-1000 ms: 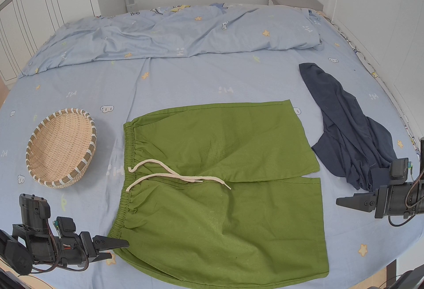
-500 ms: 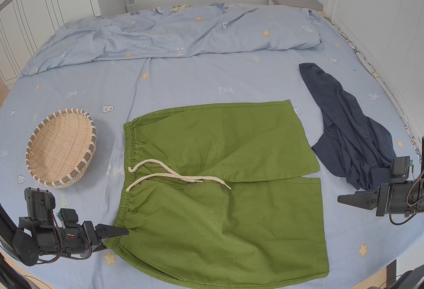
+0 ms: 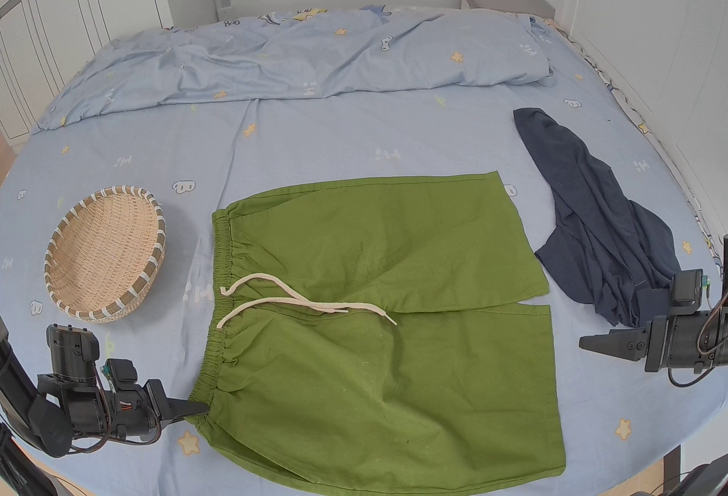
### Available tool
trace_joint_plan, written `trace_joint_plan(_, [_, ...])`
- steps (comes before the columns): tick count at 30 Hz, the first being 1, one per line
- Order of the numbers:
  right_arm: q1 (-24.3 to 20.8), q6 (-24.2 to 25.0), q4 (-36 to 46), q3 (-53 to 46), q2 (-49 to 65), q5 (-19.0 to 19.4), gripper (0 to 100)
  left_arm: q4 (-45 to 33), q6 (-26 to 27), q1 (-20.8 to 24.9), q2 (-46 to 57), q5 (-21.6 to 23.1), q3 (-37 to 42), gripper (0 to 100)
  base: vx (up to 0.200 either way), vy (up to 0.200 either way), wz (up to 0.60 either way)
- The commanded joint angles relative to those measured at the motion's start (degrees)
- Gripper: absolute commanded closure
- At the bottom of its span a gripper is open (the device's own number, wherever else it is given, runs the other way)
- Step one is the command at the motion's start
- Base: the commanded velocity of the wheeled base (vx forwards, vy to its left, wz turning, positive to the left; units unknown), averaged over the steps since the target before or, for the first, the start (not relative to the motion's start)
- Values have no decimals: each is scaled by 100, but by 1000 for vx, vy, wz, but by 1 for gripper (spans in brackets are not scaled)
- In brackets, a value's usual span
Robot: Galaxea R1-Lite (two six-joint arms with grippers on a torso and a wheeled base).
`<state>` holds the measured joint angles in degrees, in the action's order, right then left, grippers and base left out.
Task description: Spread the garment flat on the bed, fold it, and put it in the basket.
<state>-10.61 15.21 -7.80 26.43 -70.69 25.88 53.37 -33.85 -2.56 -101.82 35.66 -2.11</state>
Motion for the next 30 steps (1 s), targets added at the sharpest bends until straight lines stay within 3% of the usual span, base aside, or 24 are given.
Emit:
trace_joint_plan(1, [-12, 8, 24, -68, 3, -22, 0, 7, 28, -43, 4, -6, 185, 100, 0, 0, 0])
trace_joint_plan(9, [-82, -1, 68, -832, 196, -4, 0, -424, 63, -87, 171, -50, 211, 100, 0, 0, 0])
trace_joint_plan(15, [-100, -54, 42, -1562, 161, 119, 0, -617, 485, -113, 127, -103, 211, 100, 0, 0, 0])
trace_joint_plan(22, [-117, -54, 33, -2054, -67, 1068, 0, -723, 828, -166, 188, -68, 211, 100, 0, 0, 0])
trace_joint_plan(30, [-20, -502, -20, -1993, -1298, 1103, 0, -749, 828, -183, 232, -76, 211, 100, 0, 0, 0])
